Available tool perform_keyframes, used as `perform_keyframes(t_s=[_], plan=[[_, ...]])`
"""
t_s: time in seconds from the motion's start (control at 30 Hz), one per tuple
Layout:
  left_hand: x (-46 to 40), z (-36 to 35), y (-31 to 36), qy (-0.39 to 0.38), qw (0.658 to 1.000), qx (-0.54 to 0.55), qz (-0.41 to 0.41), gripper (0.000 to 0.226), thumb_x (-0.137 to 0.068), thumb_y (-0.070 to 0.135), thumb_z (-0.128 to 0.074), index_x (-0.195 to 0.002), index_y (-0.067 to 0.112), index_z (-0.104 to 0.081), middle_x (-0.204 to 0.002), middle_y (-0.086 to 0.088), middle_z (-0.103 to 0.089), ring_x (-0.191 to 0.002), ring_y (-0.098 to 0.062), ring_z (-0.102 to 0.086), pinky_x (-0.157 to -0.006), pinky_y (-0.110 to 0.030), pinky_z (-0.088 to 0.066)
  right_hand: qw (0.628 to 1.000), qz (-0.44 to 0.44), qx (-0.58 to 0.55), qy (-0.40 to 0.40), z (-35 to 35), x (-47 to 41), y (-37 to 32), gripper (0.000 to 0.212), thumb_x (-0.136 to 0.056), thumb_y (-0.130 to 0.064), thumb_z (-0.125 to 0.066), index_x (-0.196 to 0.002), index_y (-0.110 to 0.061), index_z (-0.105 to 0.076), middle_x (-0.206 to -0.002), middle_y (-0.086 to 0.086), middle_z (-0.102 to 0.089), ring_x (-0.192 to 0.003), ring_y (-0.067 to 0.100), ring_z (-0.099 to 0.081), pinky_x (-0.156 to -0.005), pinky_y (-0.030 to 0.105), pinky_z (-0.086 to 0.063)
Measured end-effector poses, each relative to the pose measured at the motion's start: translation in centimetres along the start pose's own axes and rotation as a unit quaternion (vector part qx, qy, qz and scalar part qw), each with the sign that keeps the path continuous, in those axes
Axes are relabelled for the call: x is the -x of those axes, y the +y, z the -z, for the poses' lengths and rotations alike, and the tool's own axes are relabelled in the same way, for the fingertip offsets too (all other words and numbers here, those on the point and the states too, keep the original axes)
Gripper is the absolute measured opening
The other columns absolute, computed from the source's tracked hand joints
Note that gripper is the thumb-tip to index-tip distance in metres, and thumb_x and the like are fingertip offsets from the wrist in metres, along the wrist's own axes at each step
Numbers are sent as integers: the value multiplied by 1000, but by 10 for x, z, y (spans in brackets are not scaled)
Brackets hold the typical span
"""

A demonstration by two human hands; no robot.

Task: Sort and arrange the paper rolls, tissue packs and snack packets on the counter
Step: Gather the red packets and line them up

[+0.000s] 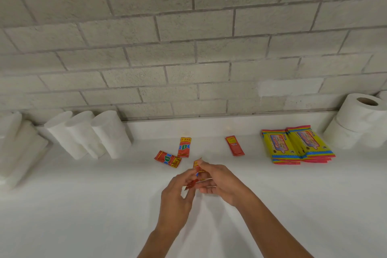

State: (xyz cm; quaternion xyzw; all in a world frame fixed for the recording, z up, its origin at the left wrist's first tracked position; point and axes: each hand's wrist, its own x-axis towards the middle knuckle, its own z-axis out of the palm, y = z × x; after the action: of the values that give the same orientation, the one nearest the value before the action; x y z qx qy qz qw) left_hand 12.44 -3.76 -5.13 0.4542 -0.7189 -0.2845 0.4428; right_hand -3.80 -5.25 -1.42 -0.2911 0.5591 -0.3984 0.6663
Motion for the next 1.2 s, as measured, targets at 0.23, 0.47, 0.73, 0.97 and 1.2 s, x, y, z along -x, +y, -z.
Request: perform_keyframes(t_s=[0.23, 0.47, 0.73, 0.97, 1.2], plan=[[3, -15, -18, -59, 980, -151, -115, 38, -79, 17, -81, -113, 29, -70, -114, 10, -70, -109, -8, -63, -90, -35, -58, 998, 24, -33, 55, 7, -8, 4, 26, -97, -14, -60, -121, -6, -65, -108, 14, -74, -96, 25, -73, -78, 34, -60], [-4, -11, -28, -50, 982, -171, -66, 30, -82, 24, -78, -111, 31, -71, -112, 14, -69, -111, -1, -54, -91, -16, -44, 991, 26, -50, 119, 21, -25, -2, 11, -97, -10, -60, -106, -12, -67, -100, 11, -75, -86, 24, -75, -67, 30, -61], [-27, 15, -75, -38, 973, -217, 67, 22, -93, 33, -65, -114, 28, -71, -114, 14, -67, -115, -4, -46, -88, -15, -38, 987, 12, -12, 162, 28, -66, -12, 14, -96, -15, -63, -110, -11, -65, -102, 9, -74, -91, 21, -72, -70, 30, -59], [-32, 33, -104, -26, 967, -220, 124, 19, -93, 21, -66, -109, 28, -72, -115, 11, -68, -118, -13, -52, -92, -24, -46, 981, 9, 33, 189, 33, -99, -17, 5, -96, -17, -63, -99, -15, -65, -100, 8, -71, -90, 20, -70, -66, 29, -58], [-28, 28, -123, -24, 963, -250, 98, 22, -85, 9, -73, -101, 24, -75, -104, 7, -73, -104, -20, -62, -88, -29, -49, 975, 16, 43, 216, 44, -127, -21, 4, -93, -16, -67, -97, -14, -68, -98, 10, -71, -88, 22, -70, -68, 31, -60]])
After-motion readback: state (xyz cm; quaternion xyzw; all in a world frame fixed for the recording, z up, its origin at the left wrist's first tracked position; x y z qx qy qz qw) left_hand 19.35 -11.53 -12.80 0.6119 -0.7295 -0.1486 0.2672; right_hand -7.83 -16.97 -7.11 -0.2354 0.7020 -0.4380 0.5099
